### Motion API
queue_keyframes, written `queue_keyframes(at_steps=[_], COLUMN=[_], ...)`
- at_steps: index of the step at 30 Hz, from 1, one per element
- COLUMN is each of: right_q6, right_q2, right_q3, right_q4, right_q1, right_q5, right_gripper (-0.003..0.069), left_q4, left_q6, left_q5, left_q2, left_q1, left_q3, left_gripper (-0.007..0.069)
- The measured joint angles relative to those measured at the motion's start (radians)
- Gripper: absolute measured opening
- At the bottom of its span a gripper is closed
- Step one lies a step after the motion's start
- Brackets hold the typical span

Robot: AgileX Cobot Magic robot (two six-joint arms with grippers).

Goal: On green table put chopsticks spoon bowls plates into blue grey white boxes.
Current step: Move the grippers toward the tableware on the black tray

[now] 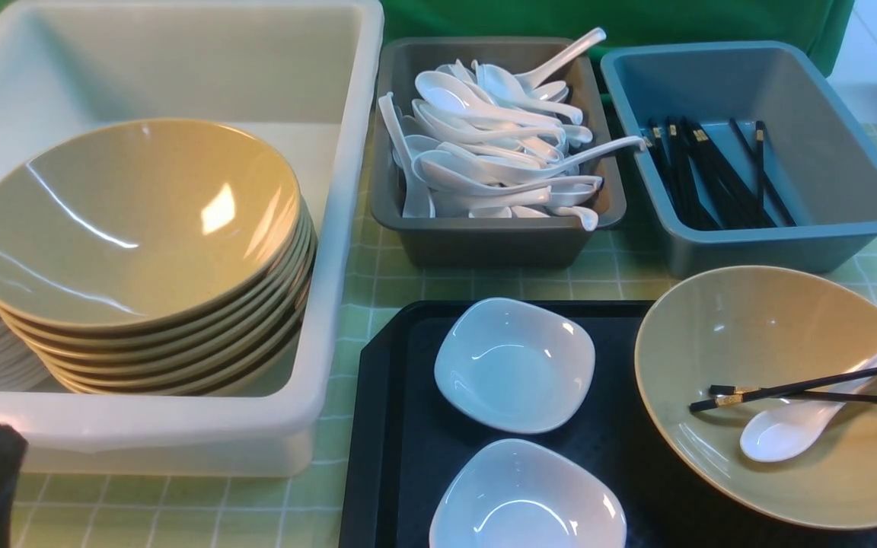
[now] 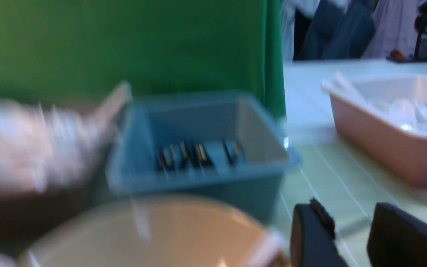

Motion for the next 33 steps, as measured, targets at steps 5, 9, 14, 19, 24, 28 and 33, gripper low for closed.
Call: queue_keyframes(at_steps=[5, 9, 14, 19, 24, 28, 33], right_q6=[0.131, 0.220, 0.233, 0.103, -0.078, -0.280, -0.545], right_q2=[0.000, 0.000, 0.156, 0.399, 0.617, 0.776, 0.946], right_q3=[0.000, -0.044, -0.416, -0.768, -0.977, -1.012, -1.015], right_q4=[0.002, 0.005, 0.006, 0.006, 0.005, 0.016, 0.101], right_q1=[0.000, 0.000, 0.000, 0.000, 0.000, 0.000, 0.030], right_q5=[-0.202, -0.213, -0.074, 0.221, 0.506, 0.682, 0.877], right_gripper=[0.0236, 0.0236, 0.0236, 0.0236, 0.0236, 0.0236, 0.0236], left_q4=[-0.194, -0.232, -0.237, -0.176, -0.082, -0.021, -0.085], left_q6=[-0.065, -0.075, -0.075, -0.053, -0.014, 0.004, 0.027], left_q5=[-0.273, -0.417, -0.351, -0.046, 0.358, 0.484, 0.490], left_q2=[0.000, 0.000, 0.091, 0.339, 0.591, 0.715, 0.731], left_q1=[0.000, 0.000, 0.000, 0.000, 0.000, -0.025, -0.130], left_q3=[0.000, -0.015, -0.322, -0.668, -0.885, -0.904, -0.844], left_gripper=[-0.0001, -0.0001, -0.0001, -0.0001, -0.0001, -0.0001, -0.0001])
